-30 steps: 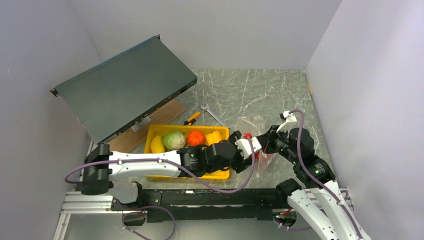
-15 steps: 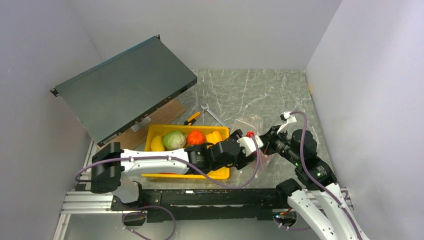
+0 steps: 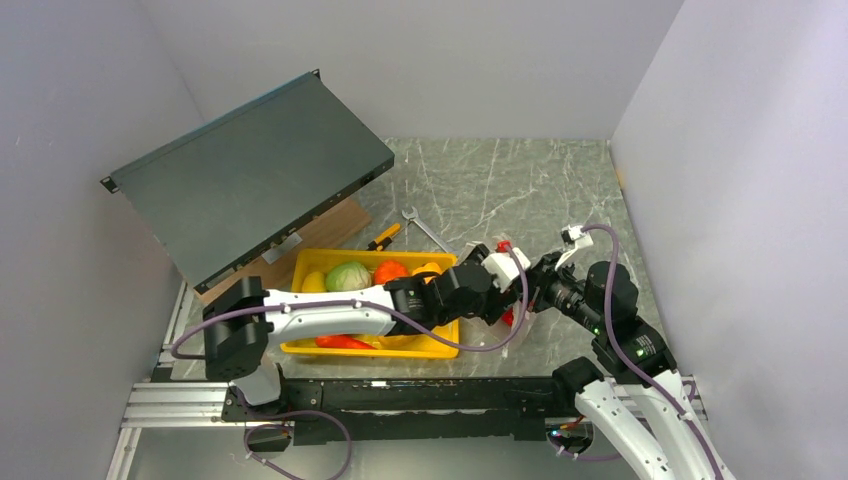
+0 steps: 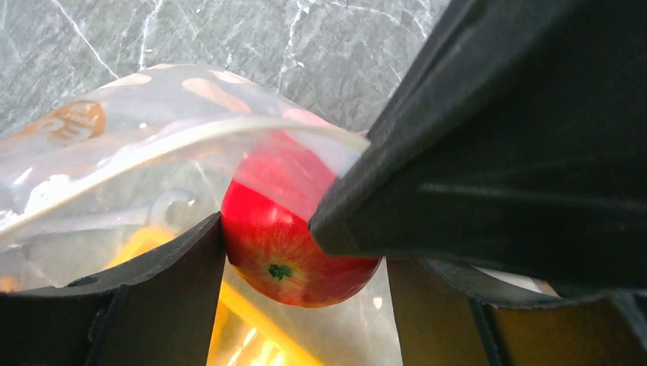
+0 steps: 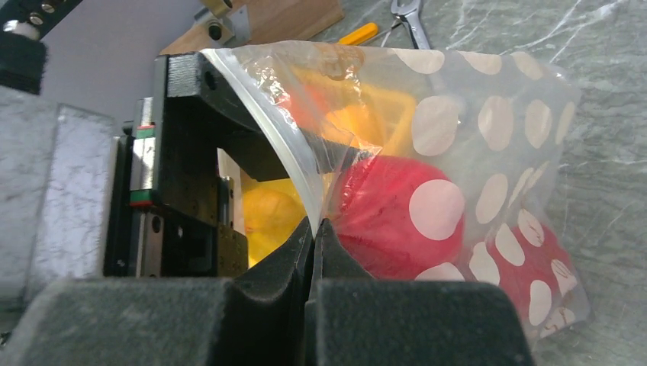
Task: Place the food in the zip-top bag and seal the zipper
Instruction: Place the fake fruit in the zipper food storage bag.
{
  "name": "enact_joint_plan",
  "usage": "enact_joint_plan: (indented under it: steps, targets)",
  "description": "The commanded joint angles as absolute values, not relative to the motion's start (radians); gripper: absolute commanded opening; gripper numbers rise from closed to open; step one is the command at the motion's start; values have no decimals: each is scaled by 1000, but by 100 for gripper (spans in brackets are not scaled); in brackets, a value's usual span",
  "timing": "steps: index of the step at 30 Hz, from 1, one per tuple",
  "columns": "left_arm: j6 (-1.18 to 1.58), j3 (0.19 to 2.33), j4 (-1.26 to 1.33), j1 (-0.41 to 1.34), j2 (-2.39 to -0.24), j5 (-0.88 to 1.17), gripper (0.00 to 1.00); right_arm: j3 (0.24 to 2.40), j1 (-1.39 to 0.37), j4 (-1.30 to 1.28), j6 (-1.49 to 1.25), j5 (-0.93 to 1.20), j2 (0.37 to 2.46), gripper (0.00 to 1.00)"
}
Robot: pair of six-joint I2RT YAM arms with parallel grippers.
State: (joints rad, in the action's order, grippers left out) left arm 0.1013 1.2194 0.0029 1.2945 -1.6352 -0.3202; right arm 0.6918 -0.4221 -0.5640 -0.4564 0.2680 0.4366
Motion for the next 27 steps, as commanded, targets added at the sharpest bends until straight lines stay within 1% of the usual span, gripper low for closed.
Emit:
enact_joint_plan:
  steps: [1, 2, 3, 5, 7, 9, 13, 21, 27]
  targets:
    - [159, 1293, 54, 1290, -1686, -343, 51, 701, -428, -511, -469, 287, 426, 0]
    - [168, 1299, 54, 1290, -1696, -349, 53, 702, -428, -513, -471, 286, 424, 0]
    - [172, 1300, 55, 1290, -1702, -359, 57, 703, -428, -514, -471, 284, 421, 0]
    - [190, 1296, 55, 1289, -1711, -388, 70, 703, -428, -517, -471, 279, 420, 0]
    - [202, 1287, 56, 1290, -1709, -412, 80, 700, -428, -518, -469, 277, 419, 0]
    - [217, 1272, 55, 1289, -1697, -443, 88, 700, -428, -521, -464, 269, 421, 0]
    - [234, 1244, 47, 1290, -1661, -471, 99, 702, -428, -525, -455, 259, 428, 0]
    - [263, 1188, 25, 1290, -1556, -426, 100, 708, -427, -534, -431, 234, 436, 0]
    - [349, 1163, -91, 1290, -1450, -361, 100, 697, -428, -534, -431, 228, 451, 0]
